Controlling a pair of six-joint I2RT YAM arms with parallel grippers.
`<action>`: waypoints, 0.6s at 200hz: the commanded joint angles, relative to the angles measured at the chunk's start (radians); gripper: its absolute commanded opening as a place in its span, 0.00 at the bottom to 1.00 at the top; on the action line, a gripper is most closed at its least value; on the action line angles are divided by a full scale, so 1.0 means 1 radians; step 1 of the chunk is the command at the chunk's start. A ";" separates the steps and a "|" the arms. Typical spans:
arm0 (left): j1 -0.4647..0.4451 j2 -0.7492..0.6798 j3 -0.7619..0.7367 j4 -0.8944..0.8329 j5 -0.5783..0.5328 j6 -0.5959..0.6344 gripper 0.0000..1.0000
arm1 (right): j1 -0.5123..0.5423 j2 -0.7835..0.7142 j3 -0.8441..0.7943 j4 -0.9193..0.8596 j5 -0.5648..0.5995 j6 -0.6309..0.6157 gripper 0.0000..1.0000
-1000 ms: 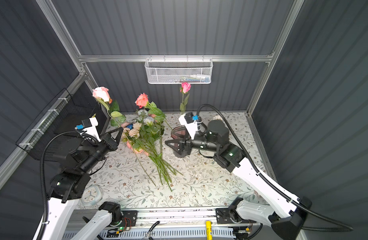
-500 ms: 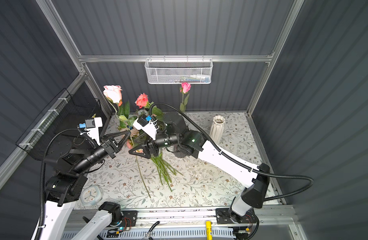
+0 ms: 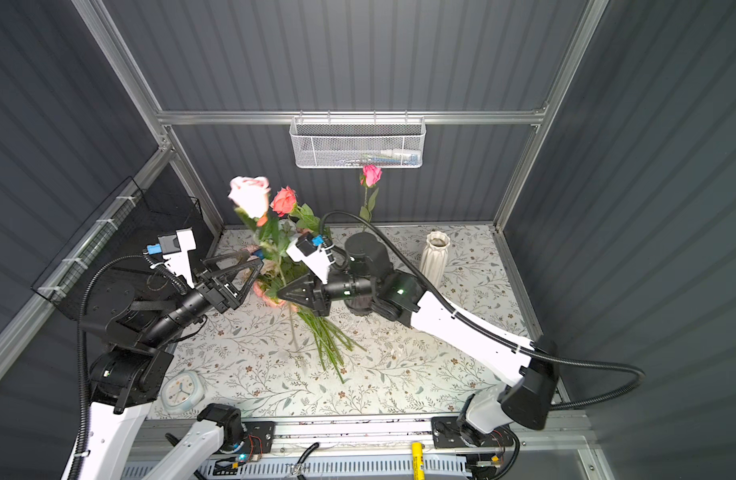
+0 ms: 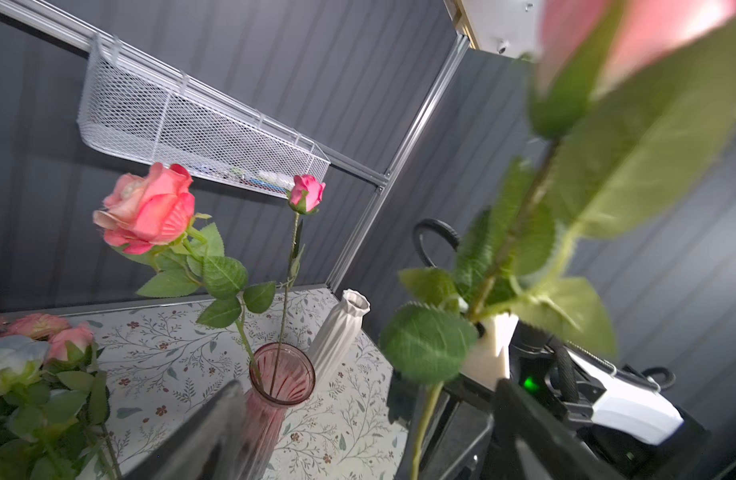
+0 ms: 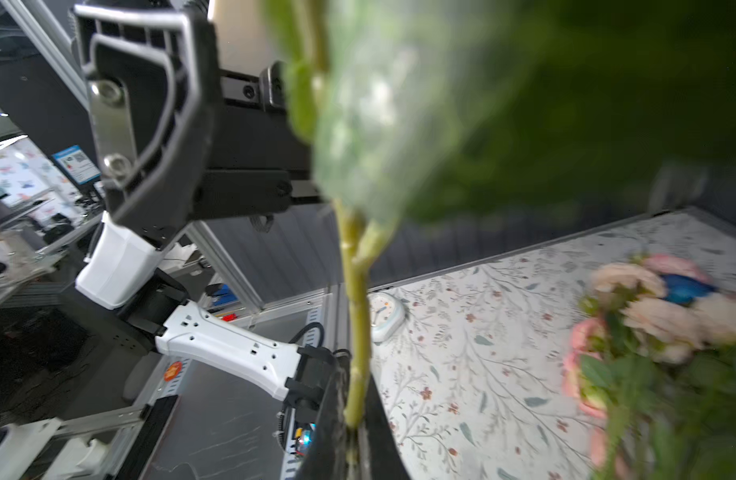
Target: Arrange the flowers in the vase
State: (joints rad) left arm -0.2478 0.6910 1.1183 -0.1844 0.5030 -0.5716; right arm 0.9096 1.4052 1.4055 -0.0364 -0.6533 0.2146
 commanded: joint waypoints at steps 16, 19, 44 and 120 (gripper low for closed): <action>0.002 -0.089 -0.083 0.001 -0.223 0.022 1.00 | -0.158 -0.221 -0.072 0.032 0.193 -0.077 0.00; 0.002 -0.095 -0.094 -0.001 -0.234 0.024 1.00 | -0.171 -0.232 -0.072 0.030 0.206 -0.084 0.00; 0.002 -0.128 -0.183 -0.028 -0.324 0.009 1.00 | -0.257 -0.244 -0.037 0.051 0.282 -0.142 0.00; 0.002 -0.161 -0.296 -0.103 -0.373 -0.029 1.00 | -0.362 -0.035 0.107 0.114 0.376 -0.258 0.00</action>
State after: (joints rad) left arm -0.2478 0.5526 0.8345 -0.2703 0.1551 -0.5877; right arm 0.5682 1.3239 1.4887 0.0456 -0.3149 0.0059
